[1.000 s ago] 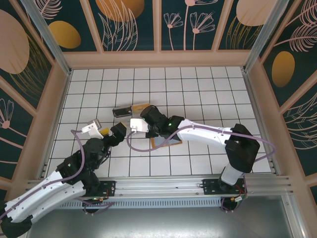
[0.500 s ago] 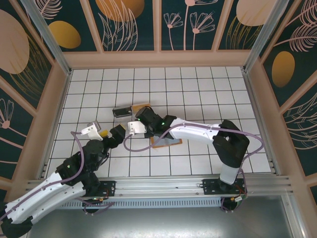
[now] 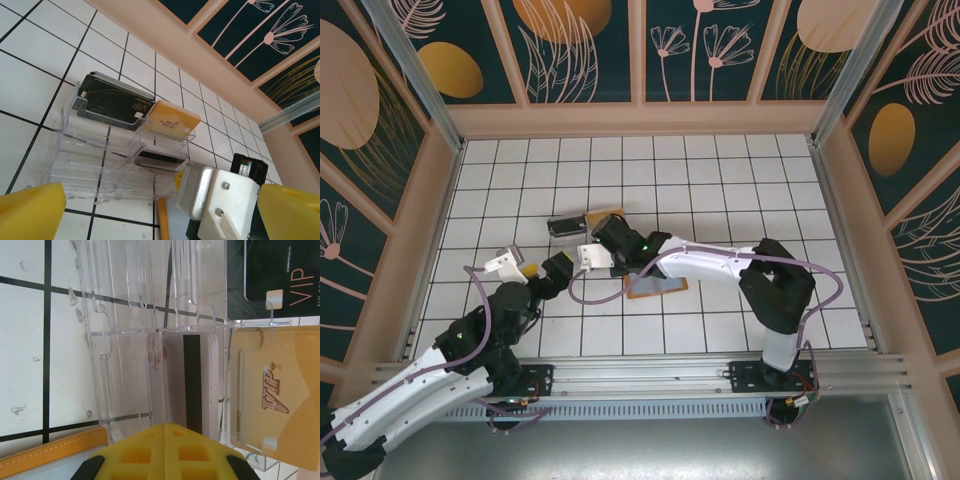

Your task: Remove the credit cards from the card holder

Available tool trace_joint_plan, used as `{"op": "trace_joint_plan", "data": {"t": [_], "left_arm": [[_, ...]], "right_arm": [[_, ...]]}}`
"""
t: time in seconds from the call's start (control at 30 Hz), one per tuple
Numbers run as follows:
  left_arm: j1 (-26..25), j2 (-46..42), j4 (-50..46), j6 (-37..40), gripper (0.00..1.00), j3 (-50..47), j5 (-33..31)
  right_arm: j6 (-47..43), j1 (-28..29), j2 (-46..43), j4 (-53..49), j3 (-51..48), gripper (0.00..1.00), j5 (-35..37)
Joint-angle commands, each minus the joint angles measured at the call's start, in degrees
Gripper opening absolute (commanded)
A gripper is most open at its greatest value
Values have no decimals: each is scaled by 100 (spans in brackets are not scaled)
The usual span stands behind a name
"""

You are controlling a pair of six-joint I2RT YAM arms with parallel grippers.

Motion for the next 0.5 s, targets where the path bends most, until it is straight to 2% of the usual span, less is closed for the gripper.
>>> {"op": "trace_joint_plan", "data": {"t": [0.0, 0.07, 0.2, 0.37, 0.47], "left_arm": [[5, -35, -81, -31, 99, -48, -57], [9, -33, -86, -31, 99, -45, -61], [4, -34, -53, -31, 99, -56, -64], [4, -32, -42, -31, 98, -74, -44], [5, -28, -24, -31, 99, -83, -39]], "right_arm": [[142, -38, 145, 97, 242, 0, -60], [197, -57, 178, 89, 278, 0, -60], [283, -101, 191, 125, 296, 13, -31], [355, -110, 200, 222, 218, 25, 37], [389, -110, 210, 295, 206, 25, 96]]}}
